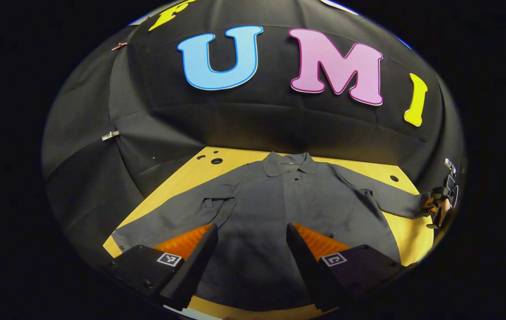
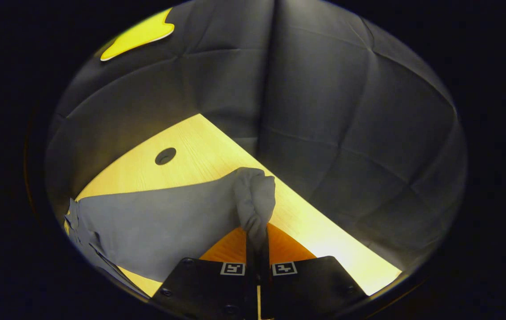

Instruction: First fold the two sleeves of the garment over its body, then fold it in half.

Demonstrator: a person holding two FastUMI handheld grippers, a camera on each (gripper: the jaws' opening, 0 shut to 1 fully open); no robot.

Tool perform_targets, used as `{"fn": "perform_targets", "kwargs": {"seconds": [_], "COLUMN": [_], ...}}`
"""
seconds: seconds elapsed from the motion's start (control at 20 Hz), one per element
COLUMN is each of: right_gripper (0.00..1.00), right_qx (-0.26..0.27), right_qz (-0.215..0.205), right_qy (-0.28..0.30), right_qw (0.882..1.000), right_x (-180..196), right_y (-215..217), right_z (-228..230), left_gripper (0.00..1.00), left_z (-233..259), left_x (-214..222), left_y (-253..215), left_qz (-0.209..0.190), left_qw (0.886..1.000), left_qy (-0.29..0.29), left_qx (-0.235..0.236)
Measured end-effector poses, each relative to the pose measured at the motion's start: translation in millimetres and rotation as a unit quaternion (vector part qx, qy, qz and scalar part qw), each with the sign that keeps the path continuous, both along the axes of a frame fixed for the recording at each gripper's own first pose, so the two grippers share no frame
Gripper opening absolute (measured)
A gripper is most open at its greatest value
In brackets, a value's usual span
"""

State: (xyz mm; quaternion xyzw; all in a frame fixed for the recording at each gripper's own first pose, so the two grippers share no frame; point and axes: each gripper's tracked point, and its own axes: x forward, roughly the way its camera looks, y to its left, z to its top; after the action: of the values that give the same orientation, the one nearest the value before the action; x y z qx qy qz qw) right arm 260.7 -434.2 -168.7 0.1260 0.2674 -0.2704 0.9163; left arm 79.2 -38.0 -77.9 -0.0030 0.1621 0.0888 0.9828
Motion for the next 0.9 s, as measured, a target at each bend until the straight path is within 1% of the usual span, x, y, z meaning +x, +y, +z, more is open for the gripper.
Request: {"fn": "perform_targets", "kwargs": {"seconds": [0.05, 0.1, 0.15, 0.3, 0.4, 0.55, 0.75, 0.9], "right_gripper": [0.07, 0.07, 0.07, 0.07, 0.07, 0.07, 0.07, 0.07], "right_qx": [-0.006, -0.014, -0.023, -0.054, -0.067, -0.084, -0.089, -0.099], "right_qz": [0.004, 0.01, 0.017, 0.04, 0.057, 0.083, 0.123, 0.164], "right_qy": [-0.007, -0.016, -0.028, -0.05, -0.074, -0.088, -0.108, -0.109], "right_qw": [1.0, 1.0, 0.999, 0.996, 0.993, 0.989, 0.982, 0.975], "right_x": [-2, -3, -3, 0, 4, -9, -22, -36], "right_y": [2, 7, 11, 31, 53, 86, 131, 168], "right_z": [16, 33, 53, 105, 142, 192, 241, 262], "left_gripper": [0.98, 1.0, 0.98, 0.98, 0.98, 0.98, 0.98, 0.98], "left_z": [0, 1, 3, 8, 11, 17, 28, 29], "left_x": [-2, -4, -6, -10, -10, -13, -9, -12], "left_y": [3, 6, 10, 18, 26, 38, 57, 70], "left_qz": [0.004, 0.007, 0.009, 0.007, 0.003, 0.004, 0.007, 0.009], "left_qw": [1.0, 1.0, 1.0, 1.0, 0.999, 0.999, 0.998, 0.997], "left_qy": [0.0, -0.003, -0.008, -0.021, -0.028, -0.038, -0.057, -0.067], "left_qx": [-0.004, -0.008, -0.009, -0.017, -0.019, -0.031, -0.033, -0.039]}}
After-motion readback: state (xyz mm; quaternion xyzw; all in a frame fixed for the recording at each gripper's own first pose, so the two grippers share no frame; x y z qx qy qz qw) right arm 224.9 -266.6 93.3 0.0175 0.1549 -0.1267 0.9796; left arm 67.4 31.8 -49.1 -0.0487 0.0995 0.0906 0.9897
